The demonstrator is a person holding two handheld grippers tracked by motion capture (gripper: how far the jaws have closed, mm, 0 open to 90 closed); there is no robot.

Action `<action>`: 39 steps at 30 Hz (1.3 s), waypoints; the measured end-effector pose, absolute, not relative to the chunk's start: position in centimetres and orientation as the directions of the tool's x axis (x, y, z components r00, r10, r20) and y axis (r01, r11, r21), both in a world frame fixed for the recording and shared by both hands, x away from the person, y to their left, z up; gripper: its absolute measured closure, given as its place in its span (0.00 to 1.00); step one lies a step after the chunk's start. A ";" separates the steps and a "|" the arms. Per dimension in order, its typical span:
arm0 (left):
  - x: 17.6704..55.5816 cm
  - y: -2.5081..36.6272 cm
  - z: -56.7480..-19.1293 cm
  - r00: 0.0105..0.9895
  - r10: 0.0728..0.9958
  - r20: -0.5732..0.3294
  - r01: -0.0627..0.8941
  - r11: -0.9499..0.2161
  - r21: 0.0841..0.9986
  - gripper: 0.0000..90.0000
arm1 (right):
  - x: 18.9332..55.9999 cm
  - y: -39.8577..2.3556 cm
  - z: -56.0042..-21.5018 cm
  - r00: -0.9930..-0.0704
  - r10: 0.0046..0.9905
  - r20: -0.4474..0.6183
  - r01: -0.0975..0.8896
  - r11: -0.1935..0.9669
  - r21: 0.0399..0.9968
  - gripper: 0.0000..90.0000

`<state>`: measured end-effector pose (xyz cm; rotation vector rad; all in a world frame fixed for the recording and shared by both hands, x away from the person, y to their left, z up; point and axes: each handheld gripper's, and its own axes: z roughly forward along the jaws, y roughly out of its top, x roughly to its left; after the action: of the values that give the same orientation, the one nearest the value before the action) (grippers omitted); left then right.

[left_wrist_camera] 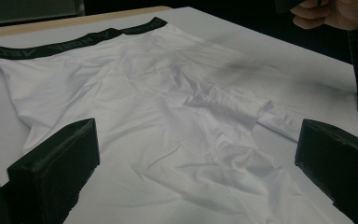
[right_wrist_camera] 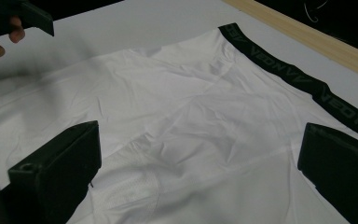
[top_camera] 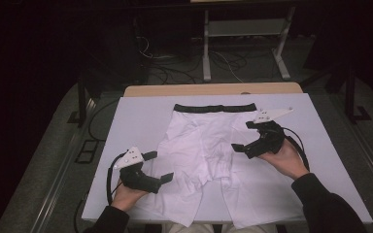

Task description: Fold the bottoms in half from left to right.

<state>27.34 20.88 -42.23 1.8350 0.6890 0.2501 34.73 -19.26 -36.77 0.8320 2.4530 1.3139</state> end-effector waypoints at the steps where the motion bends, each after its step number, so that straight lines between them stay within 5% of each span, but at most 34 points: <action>1: 27.3 20.9 -42.2 0.808 0.568 -0.157 0.336 -0.225 0.914 0.00 | 34.8 -19.1 -36.7 -0.811 0.582 0.057 0.371 0.436 0.820 0.00; 39: 27.4 20.9 -42.2 0.811 0.560 -0.172 0.338 -0.208 0.918 0.00 | 40.4 -12.6 -36.7 -0.840 0.540 0.058 0.376 0.502 0.779 0.00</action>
<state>27.40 20.87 -42.21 1.8186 0.6874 0.2343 40.38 -12.56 -36.72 0.7873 2.5504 1.2504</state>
